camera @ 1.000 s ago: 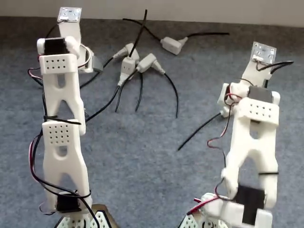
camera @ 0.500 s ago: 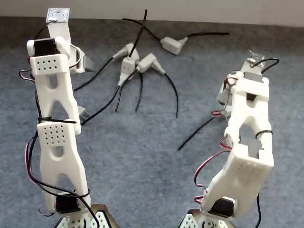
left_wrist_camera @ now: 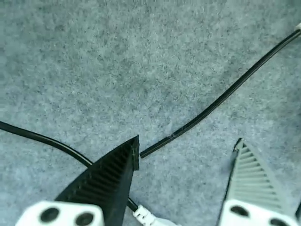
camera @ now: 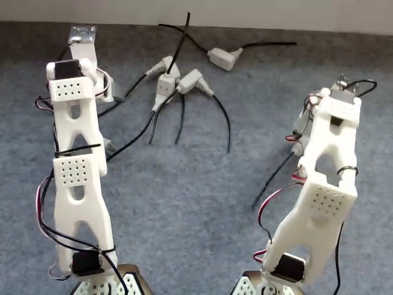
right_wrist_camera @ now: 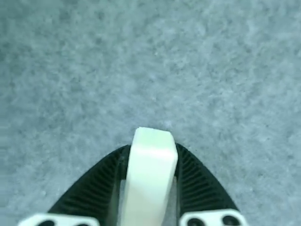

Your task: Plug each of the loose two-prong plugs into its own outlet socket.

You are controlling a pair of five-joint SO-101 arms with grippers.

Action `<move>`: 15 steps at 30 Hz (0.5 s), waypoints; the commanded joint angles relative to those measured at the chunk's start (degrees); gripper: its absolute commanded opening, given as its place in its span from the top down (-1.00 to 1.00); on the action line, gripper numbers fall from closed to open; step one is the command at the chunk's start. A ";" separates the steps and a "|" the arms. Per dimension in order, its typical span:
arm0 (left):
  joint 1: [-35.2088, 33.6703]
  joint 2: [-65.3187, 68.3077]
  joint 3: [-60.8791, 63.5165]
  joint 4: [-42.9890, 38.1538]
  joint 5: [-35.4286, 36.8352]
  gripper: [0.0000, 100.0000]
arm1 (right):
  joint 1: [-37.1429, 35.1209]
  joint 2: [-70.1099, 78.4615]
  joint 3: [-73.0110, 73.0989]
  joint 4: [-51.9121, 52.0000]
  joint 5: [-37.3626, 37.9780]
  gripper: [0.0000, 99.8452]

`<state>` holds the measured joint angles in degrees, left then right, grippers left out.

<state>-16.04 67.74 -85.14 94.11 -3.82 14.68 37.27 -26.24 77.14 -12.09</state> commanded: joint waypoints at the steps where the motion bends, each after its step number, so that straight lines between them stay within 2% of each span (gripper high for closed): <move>1: -0.92 -0.92 -0.48 -0.97 -0.09 0.38 | -3.56 -2.15 -8.66 12.09 -0.35 0.87; 5: -0.92 -0.92 -0.48 -0.88 -0.09 0.38 | -9.71 -2.51 -12.79 20.44 -0.44 0.87; 11: -1.45 -1.01 -0.75 1.14 -0.18 0.38 | -20.00 -1.45 -13.23 20.44 -7.47 0.87; 15: -4.00 -0.84 -5.76 3.69 -0.18 0.38 | -26.42 -1.36 -13.49 21.49 -10.90 0.87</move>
<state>-17.10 67.74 -85.76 95.52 -3.82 -7.47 37.27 -36.44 97.10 -20.53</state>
